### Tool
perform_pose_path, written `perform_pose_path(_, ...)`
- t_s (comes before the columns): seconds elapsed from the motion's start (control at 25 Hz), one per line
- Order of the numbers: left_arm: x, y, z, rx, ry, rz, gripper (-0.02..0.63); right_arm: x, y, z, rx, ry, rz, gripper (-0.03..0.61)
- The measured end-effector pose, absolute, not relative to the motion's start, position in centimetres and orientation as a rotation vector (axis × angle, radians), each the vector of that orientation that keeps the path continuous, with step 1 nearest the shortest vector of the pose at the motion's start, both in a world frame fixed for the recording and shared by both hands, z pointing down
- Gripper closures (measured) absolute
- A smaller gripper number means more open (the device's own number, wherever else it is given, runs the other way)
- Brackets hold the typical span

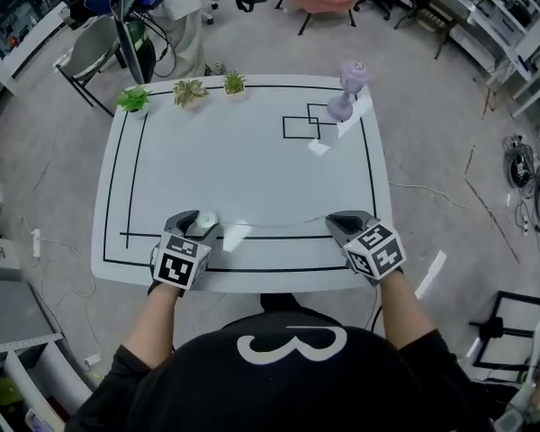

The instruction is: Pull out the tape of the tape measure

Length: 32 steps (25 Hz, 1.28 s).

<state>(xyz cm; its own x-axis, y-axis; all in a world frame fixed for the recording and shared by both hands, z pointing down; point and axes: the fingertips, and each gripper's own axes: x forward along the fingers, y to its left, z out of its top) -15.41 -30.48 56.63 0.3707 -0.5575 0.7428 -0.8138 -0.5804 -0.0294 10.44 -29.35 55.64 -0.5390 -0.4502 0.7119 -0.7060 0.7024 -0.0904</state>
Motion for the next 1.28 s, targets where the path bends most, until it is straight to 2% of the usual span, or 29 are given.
perform_pose_path(0.48,-15.2,-30.5,56.7,2.330,-1.194,1.022,0.389,10.8,-29.1,57.0,0.832,-2.148,0.522,0.569)
perform_pose_path(0.64,-15.4,-30.4,56.9,2.341,-1.173,1.053,0.370,11.0,-29.5,57.0,0.880,-2.144,0.524,0.565)
perform_pose_path(0.88,-15.2,-29.2,56.5,2.358,-1.128,1.042,0.326,11.4,-29.5,55.0,0.967,-2.199,0.538,0.477)
perform_pose_path(1.0,-15.6,-29.3,55.3,2.373,-1.177,0.982,0.316,11.8,-29.0,53.9,1.014,-2.223,0.566,0.454)
perform_pose_path(1.28,-14.7,-27.5,49.9,2.331,-1.256,0.646,0.318,10.6,-26.4,48.2,1.118,-2.424,0.622,0.456)
